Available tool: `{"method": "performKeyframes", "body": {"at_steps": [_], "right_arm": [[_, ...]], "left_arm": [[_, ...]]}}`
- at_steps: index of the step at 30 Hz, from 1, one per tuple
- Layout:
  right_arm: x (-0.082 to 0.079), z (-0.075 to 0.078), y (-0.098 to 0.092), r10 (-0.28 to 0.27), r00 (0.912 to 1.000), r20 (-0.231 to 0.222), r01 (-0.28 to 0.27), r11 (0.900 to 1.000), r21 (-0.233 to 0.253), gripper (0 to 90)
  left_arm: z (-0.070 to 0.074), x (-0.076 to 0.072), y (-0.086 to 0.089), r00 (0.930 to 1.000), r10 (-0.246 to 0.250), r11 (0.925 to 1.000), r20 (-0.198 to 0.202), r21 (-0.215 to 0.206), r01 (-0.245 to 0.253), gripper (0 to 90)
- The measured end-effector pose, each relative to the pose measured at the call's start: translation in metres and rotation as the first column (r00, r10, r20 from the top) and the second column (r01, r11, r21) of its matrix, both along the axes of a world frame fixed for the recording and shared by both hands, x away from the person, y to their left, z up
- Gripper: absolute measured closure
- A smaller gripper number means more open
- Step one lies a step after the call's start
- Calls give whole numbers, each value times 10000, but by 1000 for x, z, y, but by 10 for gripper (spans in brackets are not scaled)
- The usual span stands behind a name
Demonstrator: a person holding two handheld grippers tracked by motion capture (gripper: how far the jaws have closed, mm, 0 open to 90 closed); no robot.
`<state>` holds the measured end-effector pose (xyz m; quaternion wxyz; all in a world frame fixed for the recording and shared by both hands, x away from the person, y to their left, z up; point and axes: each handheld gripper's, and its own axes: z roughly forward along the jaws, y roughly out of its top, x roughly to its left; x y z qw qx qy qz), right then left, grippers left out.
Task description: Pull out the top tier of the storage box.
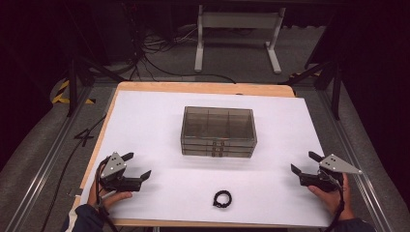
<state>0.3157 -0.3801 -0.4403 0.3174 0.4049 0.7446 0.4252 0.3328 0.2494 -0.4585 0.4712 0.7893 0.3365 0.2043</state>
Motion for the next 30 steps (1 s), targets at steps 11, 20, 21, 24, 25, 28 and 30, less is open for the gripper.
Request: {"method": "performKeyframes", "body": {"at_steps": [11, 20, 21, 24, 25, 28, 30], "right_arm": [[0, 2, -2, 57, 10000, 43, -58, 9998, 188, 259], [-1, 8, -6, -4, 9994, 334, -9, 9992, 401, 448], [-2, 10, -5, -74, 9994, 341, 60, 9992, 401, 469], [-2, 16, -6, 124, 9989, 444, -146, 9987, 490, 516], [-2, 20, -5, 213, 9987, 452, -236, 9985, 497, 529], [0, 35, 0, 504, 9970, 594, -526, 9980, 362, 577], [0, 47, 6, 803, 9945, 675, -827, 9960, 339, 612]], "left_arm": [[0, -1, -1, 10000, -61, 9999, 65, 92, 61, 102], [0, 0, -2, 10000, -44, 9996, 34, 294, 43, 103], [0, 0, -3, 10000, -45, 9996, -3, 280, 45, 103], [0, 1, -3, 10000, -50, 9997, -46, 255, 51, 104], [0, 1, -3, 10000, -49, 9997, -37, 256, 50, 104], [0, 1, -3, 10000, -56, 9996, -55, 268, 57, 106], [0, 1, -3, 10000, -62, 9996, -71, 289, 64, 106]]}}
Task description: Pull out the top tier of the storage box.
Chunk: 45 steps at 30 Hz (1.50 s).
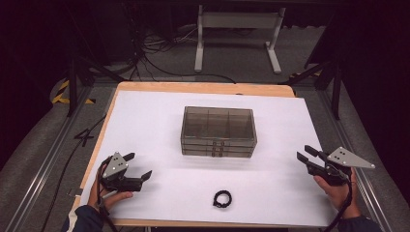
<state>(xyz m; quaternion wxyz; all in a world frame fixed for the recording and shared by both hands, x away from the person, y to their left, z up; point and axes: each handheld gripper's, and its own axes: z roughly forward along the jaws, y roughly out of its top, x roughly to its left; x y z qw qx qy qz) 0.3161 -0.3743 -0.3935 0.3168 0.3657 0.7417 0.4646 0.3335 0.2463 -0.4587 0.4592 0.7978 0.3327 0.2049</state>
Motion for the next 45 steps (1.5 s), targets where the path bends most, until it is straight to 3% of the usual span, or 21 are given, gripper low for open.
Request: {"method": "performKeyframes", "body": {"at_steps": [3, 9, 13, 15, 19, 30, 41, 45], "right_arm": [[2, 14, 14, 409, 9990, 188, -405, 9990, -168, 632], [9, 32, 33, 821, 9956, 461, -819, 9966, -59, 723], [15, 48, 48, 1212, 9900, 721, -1225, 9924, 140, 781], [17, 54, 57, 1407, 9865, 835, -1414, 9900, 20, 814], [24, 60, 71, 1708, 9823, 775, -1702, 9853, -133, 859], [49, 50, 107, 2124, 9754, 594, -2132, 9770, 70, 900], [67, 33, 123, 1891, 9817, 235, -1883, 9815, -356, 900], [69, 27, 121, 1775, 9841, 59, -1773, 9838, -246, 900]], "left_arm": [[0, 0, 0, 10000, -6, 10000, -13, -26, 6, 106], [0, 0, 0, 10000, -23, 10000, 2, -28, 23, 106], [0, 0, 0, 10000, -46, 10000, 42, 17, 46, 107], [0, 0, 0, 10000, -55, 10000, 65, 33, 55, 107], [0, 0, 0, 9999, -85, 10000, 64, 44, 85, 107], [0, 0, 0, 9999, -147, 9999, 23, 77, 147, 108], [0, -1, -2, 9998, -178, 9998, -58, 60, 178, 110], [0, 0, -2, 9998, -220, 9997, -20, 141, 220, 110]]}}
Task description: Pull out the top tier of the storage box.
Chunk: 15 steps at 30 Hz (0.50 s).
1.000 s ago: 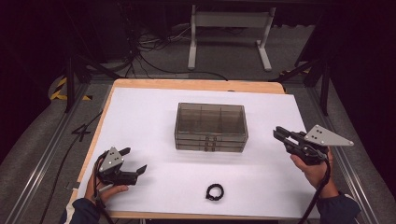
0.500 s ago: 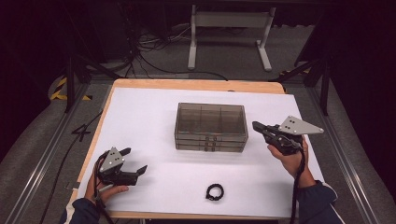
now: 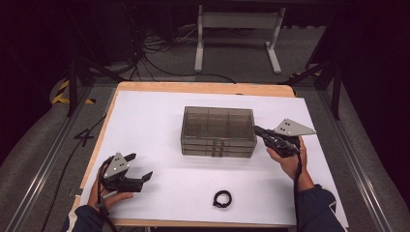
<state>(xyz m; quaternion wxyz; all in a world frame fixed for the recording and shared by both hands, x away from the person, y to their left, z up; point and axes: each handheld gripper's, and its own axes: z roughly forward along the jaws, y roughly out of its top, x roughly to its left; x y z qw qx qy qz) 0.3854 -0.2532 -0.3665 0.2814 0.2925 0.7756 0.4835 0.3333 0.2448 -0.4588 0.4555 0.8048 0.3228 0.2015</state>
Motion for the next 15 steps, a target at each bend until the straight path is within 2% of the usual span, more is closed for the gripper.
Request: {"method": "performKeyframes", "body": {"at_steps": [3, 6, 11, 15], "right_arm": [[1, -2, 1, 59, 10000, -73, -58, 10000, 53, 900], [2, -5, 3, 42, 10000, -86, -43, 9998, -183, 900], [4, -9, 2, -236, 9997, -112, 232, 9992, -315, 900], [4, -10, 1, -307, 9995, -92, 305, 9993, -227, 900]], "left_arm": [[0, 0, 0, 10000, 2, 10000, -3, 33, -2, 110], [0, 0, -1, 10000, -4, 10000, -5, 29, 4, 111], [0, 0, -1, 10000, -29, 10000, 35, 95, 29, 112], [0, 0, -1, 10000, -32, 10000, 21, 92, 32, 111]]}}
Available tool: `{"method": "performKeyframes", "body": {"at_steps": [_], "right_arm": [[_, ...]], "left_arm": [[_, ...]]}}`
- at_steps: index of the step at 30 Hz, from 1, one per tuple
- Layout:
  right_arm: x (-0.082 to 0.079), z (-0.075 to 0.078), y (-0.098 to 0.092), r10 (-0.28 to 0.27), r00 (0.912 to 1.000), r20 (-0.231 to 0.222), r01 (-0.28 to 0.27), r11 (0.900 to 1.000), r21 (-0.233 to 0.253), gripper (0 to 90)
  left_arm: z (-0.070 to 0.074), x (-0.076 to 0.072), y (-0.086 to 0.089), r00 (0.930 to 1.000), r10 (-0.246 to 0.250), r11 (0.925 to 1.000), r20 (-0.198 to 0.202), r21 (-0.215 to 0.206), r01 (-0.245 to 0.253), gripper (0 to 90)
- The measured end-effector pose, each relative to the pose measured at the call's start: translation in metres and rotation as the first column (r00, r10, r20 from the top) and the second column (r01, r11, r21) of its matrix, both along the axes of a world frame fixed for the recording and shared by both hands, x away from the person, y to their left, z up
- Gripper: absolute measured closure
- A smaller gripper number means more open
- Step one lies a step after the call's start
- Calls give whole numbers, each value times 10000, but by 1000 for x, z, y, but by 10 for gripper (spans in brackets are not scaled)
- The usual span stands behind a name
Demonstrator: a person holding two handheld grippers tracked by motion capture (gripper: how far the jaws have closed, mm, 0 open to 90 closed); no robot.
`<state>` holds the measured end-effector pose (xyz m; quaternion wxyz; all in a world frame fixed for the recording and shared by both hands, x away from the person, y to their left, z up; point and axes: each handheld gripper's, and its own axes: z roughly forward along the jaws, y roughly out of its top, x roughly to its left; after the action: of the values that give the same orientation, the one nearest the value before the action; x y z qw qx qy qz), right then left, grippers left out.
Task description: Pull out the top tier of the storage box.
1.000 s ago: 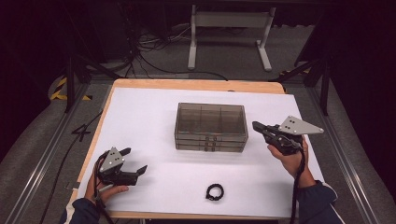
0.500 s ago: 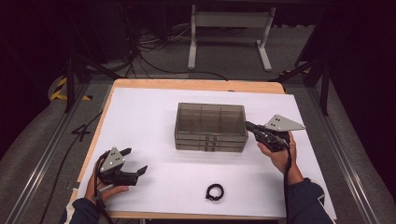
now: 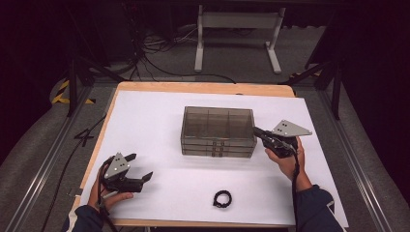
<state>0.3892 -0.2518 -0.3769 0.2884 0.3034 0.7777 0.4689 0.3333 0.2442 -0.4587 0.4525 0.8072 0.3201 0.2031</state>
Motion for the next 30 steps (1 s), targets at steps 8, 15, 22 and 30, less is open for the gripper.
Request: {"method": "performKeyframes", "body": {"at_steps": [8, 15, 22, 30], "right_arm": [[-1, -1, 0, -64, 10000, 35, 64, 10000, 66, 900], [-2, -2, 1, -121, 9998, 158, 121, 9999, 37, 900], [-2, -3, 0, -131, 9998, 172, 128, 9998, 164, 900], [-2, -4, -1, -93, 9998, 169, 88, 9996, 265, 900]], "left_arm": [[0, 0, -1, 10000, -23, 9999, 17, 100, 23, 111], [1, -2, -2, 9995, 253, 9996, 170, 152, -256, 127], [5, -4, -9, 9997, 107, 9994, 235, 321, -115, 149], [11, -6, -18, 9996, -111, 9992, 244, 393, 102, 154]]}}
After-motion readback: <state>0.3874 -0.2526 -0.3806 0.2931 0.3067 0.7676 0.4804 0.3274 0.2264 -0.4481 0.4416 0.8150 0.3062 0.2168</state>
